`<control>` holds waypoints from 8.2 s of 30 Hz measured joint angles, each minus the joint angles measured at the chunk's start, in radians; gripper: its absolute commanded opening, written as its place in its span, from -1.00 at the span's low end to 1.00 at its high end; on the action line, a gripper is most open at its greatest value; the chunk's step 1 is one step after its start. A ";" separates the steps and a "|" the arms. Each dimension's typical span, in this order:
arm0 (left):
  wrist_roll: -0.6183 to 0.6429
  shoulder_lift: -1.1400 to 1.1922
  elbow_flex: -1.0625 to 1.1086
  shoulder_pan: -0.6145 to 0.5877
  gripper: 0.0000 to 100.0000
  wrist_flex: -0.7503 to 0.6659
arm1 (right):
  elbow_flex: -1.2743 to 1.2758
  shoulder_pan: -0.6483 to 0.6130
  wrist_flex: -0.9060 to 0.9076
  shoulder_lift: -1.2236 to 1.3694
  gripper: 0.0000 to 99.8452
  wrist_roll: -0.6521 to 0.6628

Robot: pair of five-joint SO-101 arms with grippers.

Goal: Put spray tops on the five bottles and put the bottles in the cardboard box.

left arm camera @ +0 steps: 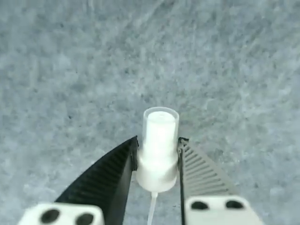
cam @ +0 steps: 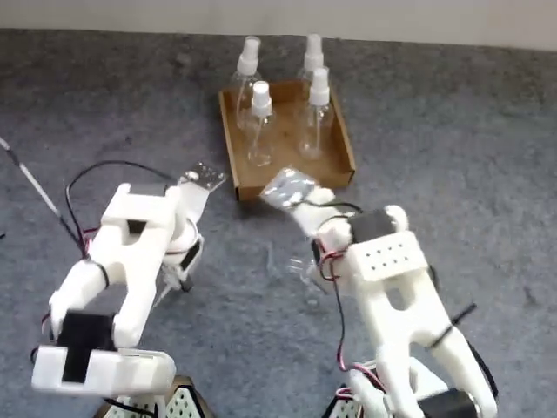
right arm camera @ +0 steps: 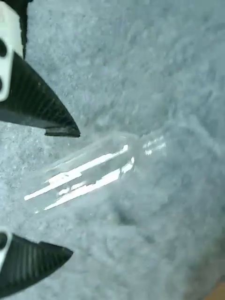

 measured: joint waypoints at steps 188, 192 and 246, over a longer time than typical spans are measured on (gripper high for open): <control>0.585 -1.686 0.405 0.127 -0.99 -0.353 | 0.760 -0.321 -1.057 -0.589 -0.99 -0.451; 0.585 -1.686 0.402 0.129 -0.99 -0.353 | 0.760 -0.318 -1.171 -0.434 -0.99 -0.451; 0.583 -1.720 0.333 0.055 -0.99 -0.267 | 0.749 -0.425 -1.332 -0.331 -0.99 -0.450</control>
